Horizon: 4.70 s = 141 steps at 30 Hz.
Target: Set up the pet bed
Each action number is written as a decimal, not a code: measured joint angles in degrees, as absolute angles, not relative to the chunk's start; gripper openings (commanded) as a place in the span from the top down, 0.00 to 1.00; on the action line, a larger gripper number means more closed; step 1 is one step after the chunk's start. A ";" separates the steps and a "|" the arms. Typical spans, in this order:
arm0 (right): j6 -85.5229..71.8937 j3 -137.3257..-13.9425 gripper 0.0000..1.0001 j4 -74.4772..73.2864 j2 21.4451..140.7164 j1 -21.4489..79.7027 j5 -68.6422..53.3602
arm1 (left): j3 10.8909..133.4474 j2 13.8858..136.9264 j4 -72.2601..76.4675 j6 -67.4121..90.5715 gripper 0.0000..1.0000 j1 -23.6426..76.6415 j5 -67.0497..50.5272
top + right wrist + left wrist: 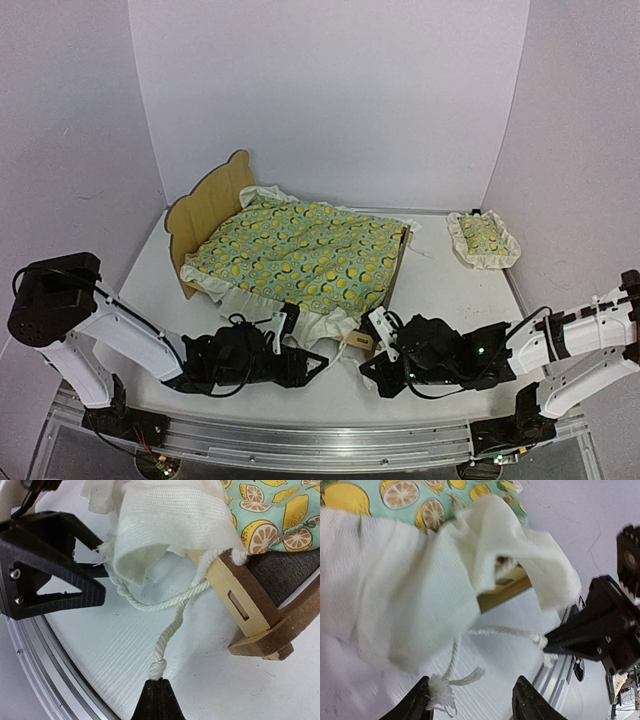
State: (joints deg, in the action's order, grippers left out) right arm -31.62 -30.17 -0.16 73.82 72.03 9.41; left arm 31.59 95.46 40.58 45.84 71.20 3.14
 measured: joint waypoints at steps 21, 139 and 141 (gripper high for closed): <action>-29.71 -29.80 1.00 -3.20 71.48 72.03 9.32 | 15.33 69.25 36.07 42.26 0.25 86.89 26.48; 4.60 -26.83 1.00 37.95 89.67 58.19 -2.66 | 39.77 96.71 32.34 -23.92 0.85 63.05 -4.73; 4.73 -26.83 1.00 38.00 89.56 58.15 -2.87 | 40.77 97.32 31.81 -26.13 0.83 62.35 -5.45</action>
State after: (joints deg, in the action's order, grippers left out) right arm 4.73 -26.83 38.00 89.56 58.15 -2.87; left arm 40.77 97.32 31.81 -26.13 62.35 -5.45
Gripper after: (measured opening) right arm 0.016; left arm 0.143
